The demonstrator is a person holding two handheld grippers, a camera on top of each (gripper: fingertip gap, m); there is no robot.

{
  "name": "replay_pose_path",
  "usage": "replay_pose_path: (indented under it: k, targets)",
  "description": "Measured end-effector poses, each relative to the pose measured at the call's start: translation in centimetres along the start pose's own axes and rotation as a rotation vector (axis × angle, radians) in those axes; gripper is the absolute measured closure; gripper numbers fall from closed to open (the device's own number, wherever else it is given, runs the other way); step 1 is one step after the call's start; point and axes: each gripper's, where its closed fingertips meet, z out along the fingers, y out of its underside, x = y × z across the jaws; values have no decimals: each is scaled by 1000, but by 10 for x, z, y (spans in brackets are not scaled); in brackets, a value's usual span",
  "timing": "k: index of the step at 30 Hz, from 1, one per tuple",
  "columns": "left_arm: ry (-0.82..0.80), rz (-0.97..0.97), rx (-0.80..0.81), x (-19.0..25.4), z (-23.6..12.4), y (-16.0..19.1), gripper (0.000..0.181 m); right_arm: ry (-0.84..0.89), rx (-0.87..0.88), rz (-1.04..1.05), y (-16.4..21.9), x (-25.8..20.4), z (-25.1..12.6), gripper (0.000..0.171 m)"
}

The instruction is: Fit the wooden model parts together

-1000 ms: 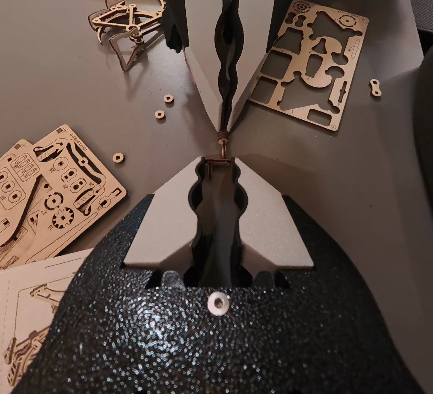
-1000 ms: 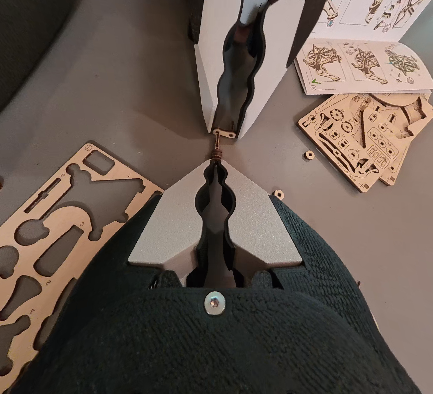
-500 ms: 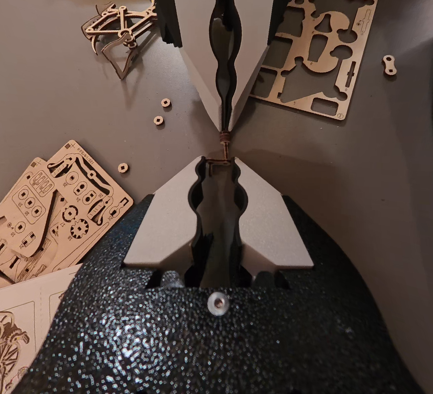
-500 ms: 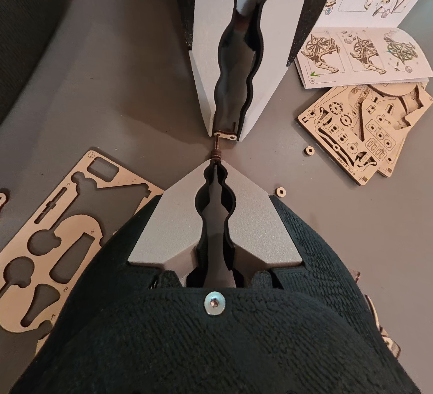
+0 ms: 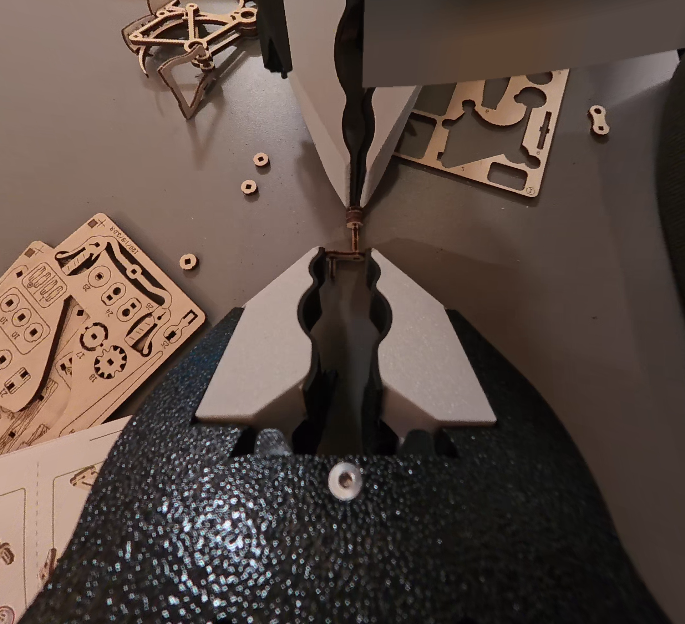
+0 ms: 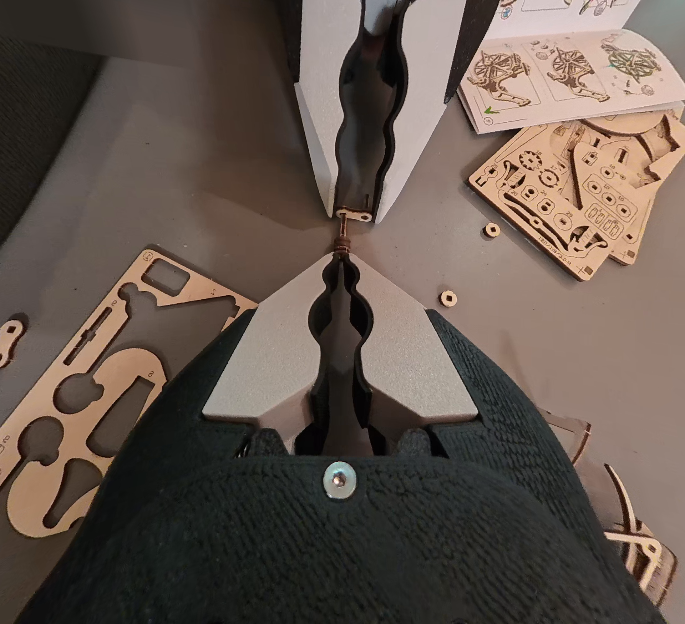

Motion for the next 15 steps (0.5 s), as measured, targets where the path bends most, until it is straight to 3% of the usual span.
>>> replay_pose_path:
  k: [1,15]
  targets:
    - [1,0,2,0,0,0,161,0,3,2,0,0,0,171]
    - [20,-22,13,0,0,0,161,-32,13,3,-1,-4,0,171]
